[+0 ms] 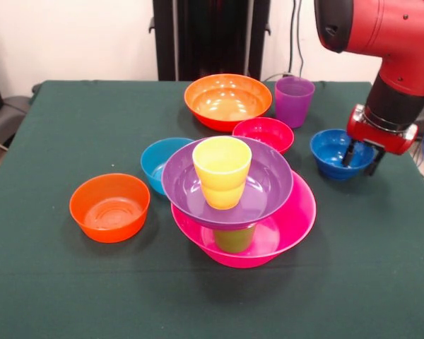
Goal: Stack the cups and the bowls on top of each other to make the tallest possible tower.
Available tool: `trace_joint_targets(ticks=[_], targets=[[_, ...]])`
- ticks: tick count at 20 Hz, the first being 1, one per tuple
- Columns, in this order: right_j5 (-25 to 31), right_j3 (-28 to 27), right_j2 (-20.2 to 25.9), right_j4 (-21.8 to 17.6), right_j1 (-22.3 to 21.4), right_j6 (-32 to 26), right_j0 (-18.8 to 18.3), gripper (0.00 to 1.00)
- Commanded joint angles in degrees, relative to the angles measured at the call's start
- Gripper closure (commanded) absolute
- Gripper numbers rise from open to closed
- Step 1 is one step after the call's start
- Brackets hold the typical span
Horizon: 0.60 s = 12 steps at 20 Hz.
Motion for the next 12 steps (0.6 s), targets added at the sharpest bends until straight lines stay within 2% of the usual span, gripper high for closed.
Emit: trace_joint_targets(ticks=[1, 12], targets=[[-0.5, 2.2, 2.5, -2.4, 0.9, 6.5, -0.7, 1.00], [-1.9, 3.6, 3.1, -2.2, 0.3, 5.6, -1.8, 1.00]])
